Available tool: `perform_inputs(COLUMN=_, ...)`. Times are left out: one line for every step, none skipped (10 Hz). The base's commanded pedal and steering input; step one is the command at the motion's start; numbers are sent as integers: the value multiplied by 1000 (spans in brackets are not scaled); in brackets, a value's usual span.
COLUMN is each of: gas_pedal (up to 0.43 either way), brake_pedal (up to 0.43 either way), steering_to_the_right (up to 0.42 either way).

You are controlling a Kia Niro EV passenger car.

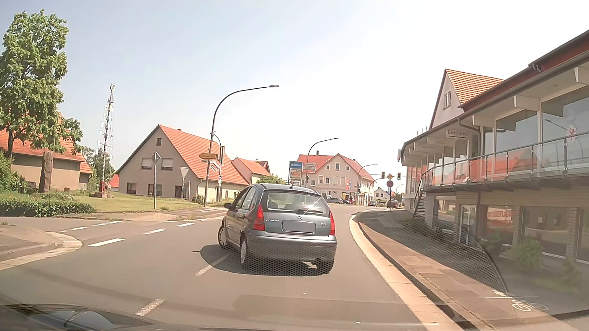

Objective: Follow the waypoints while adhering to traffic rules and regulations

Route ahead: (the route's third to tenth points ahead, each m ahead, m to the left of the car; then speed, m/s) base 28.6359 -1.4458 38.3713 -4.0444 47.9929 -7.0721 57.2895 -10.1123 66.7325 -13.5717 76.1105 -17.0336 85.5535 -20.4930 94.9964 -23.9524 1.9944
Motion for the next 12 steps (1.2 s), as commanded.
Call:
perform_inputs(gas_pedal=390, brake_pedal=0, steering_to_the_right=9)
perform_inputs(gas_pedal=390, brake_pedal=0, steering_to_the_right=8)
perform_inputs(gas_pedal=409, brake_pedal=0, steering_to_the_right=6)
perform_inputs(gas_pedal=409, brake_pedal=0, steering_to_the_right=6)
perform_inputs(gas_pedal=421, brake_pedal=0, steering_to_the_right=6)
perform_inputs(gas_pedal=429, brake_pedal=0, steering_to_the_right=4)
perform_inputs(gas_pedal=441, brake_pedal=0, steering_to_the_right=3)
perform_inputs(gas_pedal=449, brake_pedal=0, steering_to_the_right=3)
perform_inputs(gas_pedal=449, brake_pedal=0, steering_to_the_right=3)
perform_inputs(gas_pedal=461, brake_pedal=0, steering_to_the_right=3)
perform_inputs(gas_pedal=461, brake_pedal=0, steering_to_the_right=3)
perform_inputs(gas_pedal=461, brake_pedal=0, steering_to_the_right=3)
